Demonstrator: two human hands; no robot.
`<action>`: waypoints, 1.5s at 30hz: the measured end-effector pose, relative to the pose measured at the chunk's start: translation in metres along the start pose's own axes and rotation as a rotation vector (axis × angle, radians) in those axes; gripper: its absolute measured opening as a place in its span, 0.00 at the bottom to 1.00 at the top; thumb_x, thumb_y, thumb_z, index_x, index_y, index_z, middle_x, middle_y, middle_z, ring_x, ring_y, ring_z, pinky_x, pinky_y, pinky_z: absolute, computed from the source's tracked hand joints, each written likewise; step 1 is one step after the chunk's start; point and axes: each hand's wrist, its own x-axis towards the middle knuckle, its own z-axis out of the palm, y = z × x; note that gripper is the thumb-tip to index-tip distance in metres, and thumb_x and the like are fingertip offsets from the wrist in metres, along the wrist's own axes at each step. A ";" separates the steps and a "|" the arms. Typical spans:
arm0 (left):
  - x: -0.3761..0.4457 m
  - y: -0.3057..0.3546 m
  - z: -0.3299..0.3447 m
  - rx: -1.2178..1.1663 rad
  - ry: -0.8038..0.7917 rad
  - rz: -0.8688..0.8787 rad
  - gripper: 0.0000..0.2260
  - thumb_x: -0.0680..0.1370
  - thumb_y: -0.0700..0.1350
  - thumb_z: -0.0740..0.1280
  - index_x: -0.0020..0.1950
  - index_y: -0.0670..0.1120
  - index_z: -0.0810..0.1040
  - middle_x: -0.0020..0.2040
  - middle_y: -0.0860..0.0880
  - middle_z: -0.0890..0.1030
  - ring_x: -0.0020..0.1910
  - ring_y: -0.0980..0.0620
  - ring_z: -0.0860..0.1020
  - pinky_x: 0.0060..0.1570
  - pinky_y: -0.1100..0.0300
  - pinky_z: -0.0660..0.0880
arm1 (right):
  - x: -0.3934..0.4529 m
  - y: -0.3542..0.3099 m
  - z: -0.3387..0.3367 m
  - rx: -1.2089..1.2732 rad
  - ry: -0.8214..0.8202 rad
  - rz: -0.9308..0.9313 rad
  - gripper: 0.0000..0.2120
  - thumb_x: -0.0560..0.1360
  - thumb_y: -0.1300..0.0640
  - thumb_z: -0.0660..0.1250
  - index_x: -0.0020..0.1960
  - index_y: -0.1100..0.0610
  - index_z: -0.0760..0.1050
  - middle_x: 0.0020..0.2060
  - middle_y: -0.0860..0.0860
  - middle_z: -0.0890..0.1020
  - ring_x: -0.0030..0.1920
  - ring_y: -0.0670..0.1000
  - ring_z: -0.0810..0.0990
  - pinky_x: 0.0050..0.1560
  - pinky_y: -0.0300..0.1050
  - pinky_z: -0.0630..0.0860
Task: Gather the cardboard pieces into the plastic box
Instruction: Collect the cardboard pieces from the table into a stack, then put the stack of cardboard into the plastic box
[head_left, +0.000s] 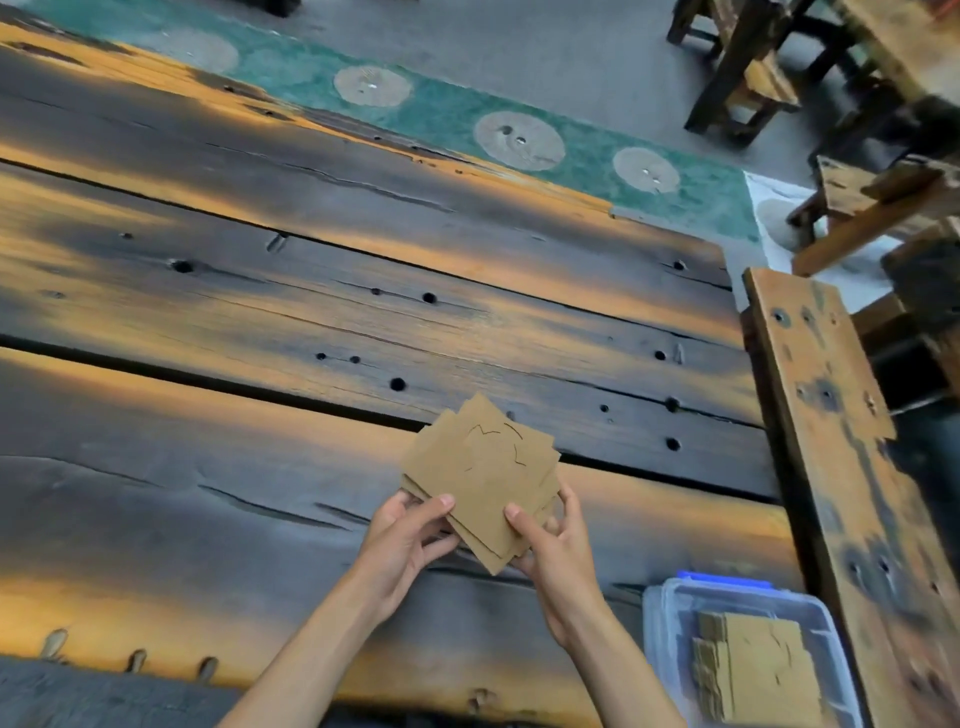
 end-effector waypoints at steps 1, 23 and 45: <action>0.001 -0.001 0.001 0.048 0.006 -0.019 0.22 0.74 0.42 0.73 0.66 0.38 0.75 0.63 0.38 0.83 0.60 0.41 0.83 0.59 0.42 0.80 | -0.002 0.001 -0.011 -0.027 0.017 -0.002 0.30 0.77 0.64 0.72 0.73 0.44 0.66 0.59 0.54 0.85 0.60 0.56 0.84 0.58 0.67 0.80; 0.012 -0.193 0.192 1.018 -0.324 -0.036 0.17 0.75 0.41 0.74 0.62 0.55 0.80 0.54 0.55 0.86 0.52 0.61 0.84 0.54 0.62 0.80 | -0.049 0.001 -0.324 -0.465 0.276 0.204 0.28 0.74 0.64 0.73 0.69 0.45 0.69 0.56 0.44 0.79 0.53 0.44 0.79 0.42 0.39 0.77; 0.023 -0.324 0.254 1.315 -0.049 -0.028 0.19 0.74 0.47 0.76 0.64 0.48 0.81 0.50 0.51 0.87 0.40 0.58 0.82 0.38 0.71 0.78 | -0.003 -0.006 -0.433 -1.263 0.110 0.193 0.31 0.76 0.56 0.68 0.75 0.44 0.60 0.66 0.54 0.76 0.66 0.59 0.76 0.62 0.56 0.74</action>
